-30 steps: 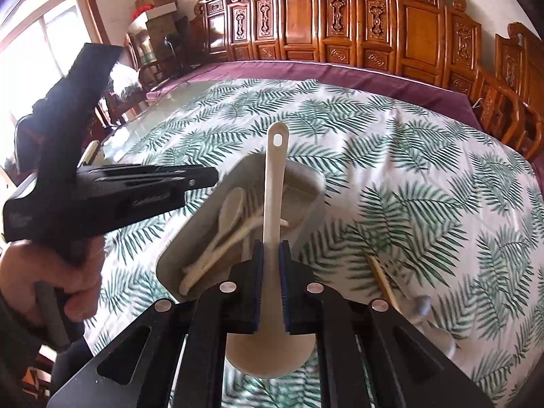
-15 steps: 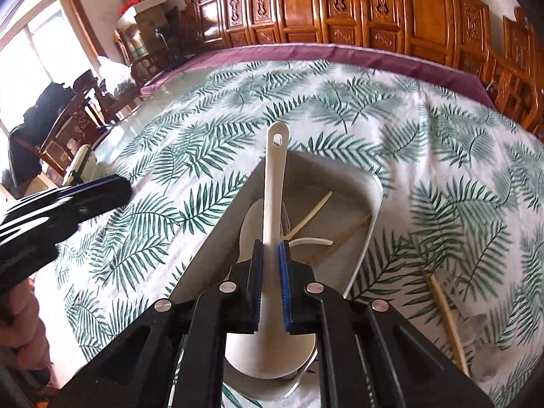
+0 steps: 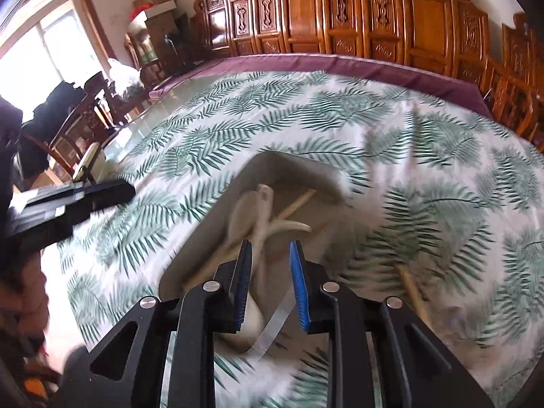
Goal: Organize utensils
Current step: 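Grasp a wooden chopstick from the table with the right tool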
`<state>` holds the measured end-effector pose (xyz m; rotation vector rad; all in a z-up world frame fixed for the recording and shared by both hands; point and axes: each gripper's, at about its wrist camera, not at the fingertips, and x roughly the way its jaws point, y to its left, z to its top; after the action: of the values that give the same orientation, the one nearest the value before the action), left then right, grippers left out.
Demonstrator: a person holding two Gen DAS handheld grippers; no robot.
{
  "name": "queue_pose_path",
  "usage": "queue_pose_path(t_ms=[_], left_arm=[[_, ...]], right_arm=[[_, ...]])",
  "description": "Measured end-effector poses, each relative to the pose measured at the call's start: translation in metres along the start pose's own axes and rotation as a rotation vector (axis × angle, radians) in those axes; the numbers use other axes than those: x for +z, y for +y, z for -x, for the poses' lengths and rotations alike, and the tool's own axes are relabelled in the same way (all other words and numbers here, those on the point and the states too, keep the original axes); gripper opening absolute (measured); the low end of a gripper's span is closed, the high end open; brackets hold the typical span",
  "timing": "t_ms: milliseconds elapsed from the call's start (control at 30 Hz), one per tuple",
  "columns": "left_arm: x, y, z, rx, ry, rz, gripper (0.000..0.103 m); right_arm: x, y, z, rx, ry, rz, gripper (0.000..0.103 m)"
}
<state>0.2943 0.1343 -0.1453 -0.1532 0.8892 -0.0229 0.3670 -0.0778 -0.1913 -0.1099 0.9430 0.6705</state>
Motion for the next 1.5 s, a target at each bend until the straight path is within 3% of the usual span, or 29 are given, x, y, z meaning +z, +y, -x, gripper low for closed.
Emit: queue_pose_path(t_ms=[67, 200, 367, 767, 1100, 1333, 1500], left_arm=[[-0.002, -0.007, 0.003, -0.004, -0.009, -0.016, 0.028], [-0.006, -0.026, 0.006, -0.025, -0.012, -0.043, 0.028], [-0.012, -0.052, 0.01, -0.046, -0.021, -0.086, 0.033], [-0.029, -0.091, 0.003, -0.106, 0.016, -0.132, 0.033], [-0.036, -0.096, 0.0, -0.114, 0.034, -0.143, 0.033], [-0.039, -0.095, 0.0, -0.117, 0.035, -0.142, 0.033], [-0.042, -0.1, -0.002, -0.121, 0.043, -0.148, 0.033]], right_arm=[[-0.013, -0.02, 0.011, -0.035, 0.017, 0.02, 0.026], [-0.041, -0.069, 0.02, -0.114, 0.072, 0.028, 0.026], [-0.063, -0.102, 0.017, -0.125, 0.112, 0.008, 0.021], [-0.072, -0.111, -0.016, -0.144, 0.17, 0.016, 0.021], [-0.074, -0.11, -0.027, -0.118, 0.221, 0.019, 0.021], [-0.079, -0.092, -0.024, -0.031, 0.242, 0.019, 0.021], [-0.075, -0.093, -0.02, -0.056, 0.215, 0.027, 0.021]])
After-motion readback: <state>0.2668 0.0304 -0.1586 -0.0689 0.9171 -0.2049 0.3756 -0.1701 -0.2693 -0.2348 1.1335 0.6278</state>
